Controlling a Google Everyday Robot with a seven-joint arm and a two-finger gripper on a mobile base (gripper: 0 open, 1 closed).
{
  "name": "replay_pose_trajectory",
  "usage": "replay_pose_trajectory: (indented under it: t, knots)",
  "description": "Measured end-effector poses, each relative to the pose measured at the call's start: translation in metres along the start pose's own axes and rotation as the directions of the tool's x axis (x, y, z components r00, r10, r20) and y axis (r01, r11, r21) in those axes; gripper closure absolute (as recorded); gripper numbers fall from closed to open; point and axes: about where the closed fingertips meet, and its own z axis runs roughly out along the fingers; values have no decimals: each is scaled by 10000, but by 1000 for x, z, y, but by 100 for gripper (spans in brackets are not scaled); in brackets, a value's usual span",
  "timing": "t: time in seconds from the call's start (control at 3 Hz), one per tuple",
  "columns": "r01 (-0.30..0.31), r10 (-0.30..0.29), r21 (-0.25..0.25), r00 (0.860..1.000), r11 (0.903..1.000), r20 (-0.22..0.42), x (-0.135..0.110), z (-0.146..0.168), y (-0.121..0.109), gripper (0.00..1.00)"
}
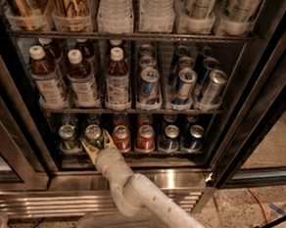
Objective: Pick green can from bottom shelf of fridge
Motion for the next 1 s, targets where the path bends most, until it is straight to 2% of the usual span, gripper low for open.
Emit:
replay_pose_trajectory:
  t: [0.33, 0.67, 1.0]
  knots:
    - [379, -376, -387, 9993, 9985, 72, -26, -8, 2, 100]
    - [670, -655, -962, 9977, 9931, 187, -61, -23, 3, 100]
    - [836, -809, -1666, 9964, 9825, 235, -81, -32, 8, 100]
